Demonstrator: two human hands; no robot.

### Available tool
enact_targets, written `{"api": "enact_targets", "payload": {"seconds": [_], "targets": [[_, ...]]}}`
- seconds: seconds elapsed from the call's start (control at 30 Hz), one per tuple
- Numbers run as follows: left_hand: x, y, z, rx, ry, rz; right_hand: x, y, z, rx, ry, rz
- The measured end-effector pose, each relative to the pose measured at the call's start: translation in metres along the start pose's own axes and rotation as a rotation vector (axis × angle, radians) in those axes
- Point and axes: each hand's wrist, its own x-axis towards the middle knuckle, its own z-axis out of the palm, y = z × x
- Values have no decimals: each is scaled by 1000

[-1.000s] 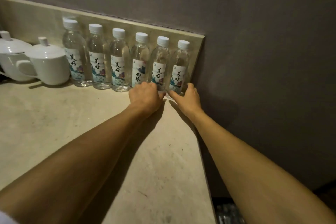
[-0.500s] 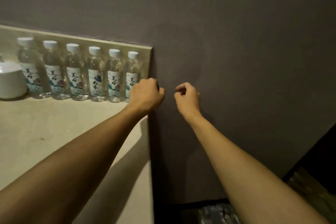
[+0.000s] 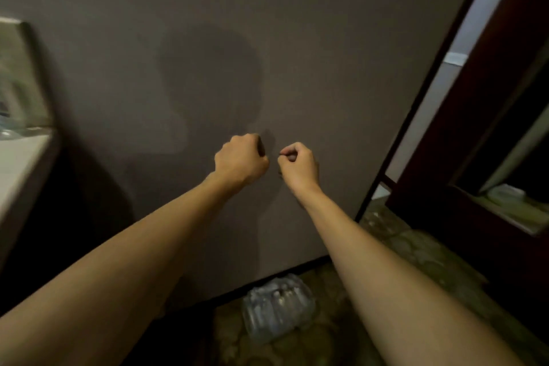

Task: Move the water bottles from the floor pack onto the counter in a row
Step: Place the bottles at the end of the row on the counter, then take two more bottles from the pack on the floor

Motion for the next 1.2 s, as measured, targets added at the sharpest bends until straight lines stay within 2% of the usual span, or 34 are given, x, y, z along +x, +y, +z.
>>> {"api": "enact_targets", "payload": {"seconds": [0.17, 0.37, 0.53, 0.67, 0.83, 1.03, 1.2], "targets": [[-12, 33, 84, 59, -206, 35, 19, 68, -48, -8, -9, 185], [2, 38, 173, 16, -396, -26, 36, 157, -63, -89, -177, 400], [29, 29, 253, -40, -505, -110, 61, 236, -43, -159, -359, 547], [51, 3, 320, -76, -593, -267, 89, 293, -14, -206, -481, 666], [64, -34, 388, -108, -671, -451, 108, 353, 27, -265, -691, 692], [60, -61, 461, -136, -710, -628, 108, 430, 61, -282, -827, 781], [41, -74, 529, -228, -808, -718, 115, 504, 71, -239, -878, 865]]}}
